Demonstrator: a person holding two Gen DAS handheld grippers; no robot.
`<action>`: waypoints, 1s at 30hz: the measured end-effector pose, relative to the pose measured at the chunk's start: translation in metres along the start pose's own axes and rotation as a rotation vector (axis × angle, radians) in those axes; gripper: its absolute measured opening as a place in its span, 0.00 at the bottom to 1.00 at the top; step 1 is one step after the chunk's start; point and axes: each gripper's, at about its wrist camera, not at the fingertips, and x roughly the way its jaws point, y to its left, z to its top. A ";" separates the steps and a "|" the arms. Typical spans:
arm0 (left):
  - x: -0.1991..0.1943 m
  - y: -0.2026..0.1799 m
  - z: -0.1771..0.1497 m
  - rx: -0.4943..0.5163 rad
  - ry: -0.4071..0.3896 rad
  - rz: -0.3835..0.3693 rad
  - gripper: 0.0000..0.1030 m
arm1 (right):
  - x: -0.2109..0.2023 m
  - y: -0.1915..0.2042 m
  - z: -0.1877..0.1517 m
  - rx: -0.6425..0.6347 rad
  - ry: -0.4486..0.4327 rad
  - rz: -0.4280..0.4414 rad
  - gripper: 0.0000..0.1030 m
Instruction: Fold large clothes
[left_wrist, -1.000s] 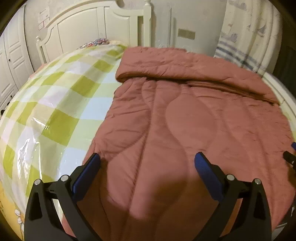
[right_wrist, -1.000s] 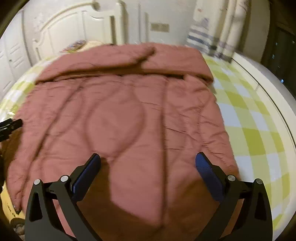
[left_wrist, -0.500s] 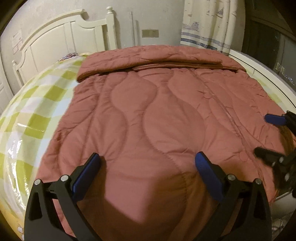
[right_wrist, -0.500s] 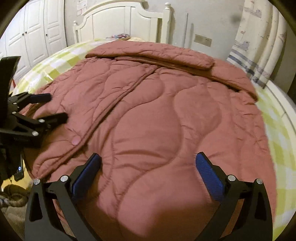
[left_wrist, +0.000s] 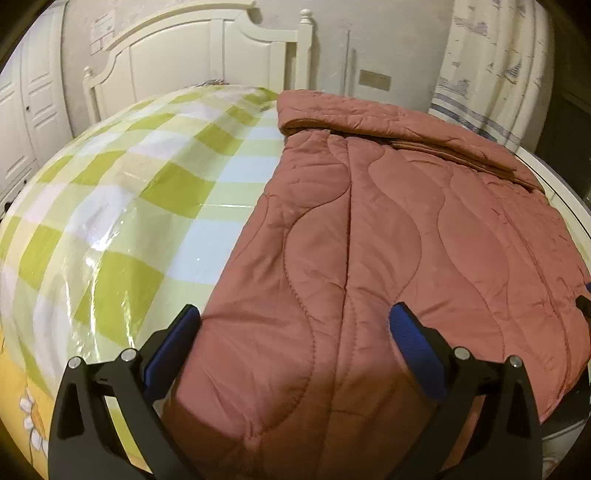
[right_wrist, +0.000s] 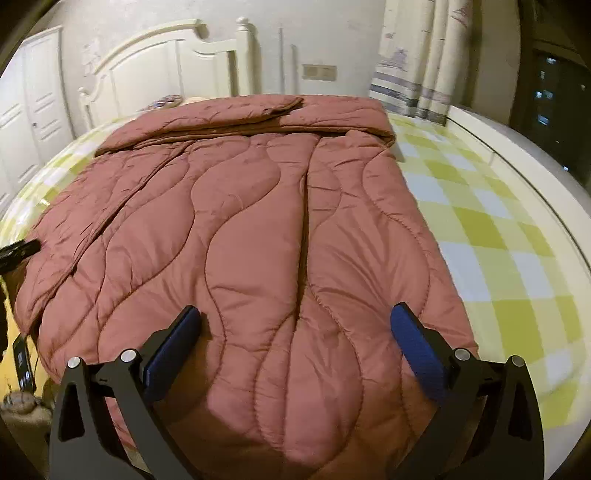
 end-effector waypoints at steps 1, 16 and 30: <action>-0.005 -0.003 0.000 -0.003 -0.014 0.004 0.98 | -0.003 0.005 0.001 -0.001 -0.008 0.005 0.95; -0.018 -0.084 -0.030 0.254 -0.052 -0.110 0.98 | 0.000 0.099 -0.006 -0.217 -0.034 0.171 0.95; -0.028 -0.007 -0.012 0.057 -0.054 -0.011 0.98 | -0.034 -0.055 -0.016 0.120 -0.057 -0.108 0.95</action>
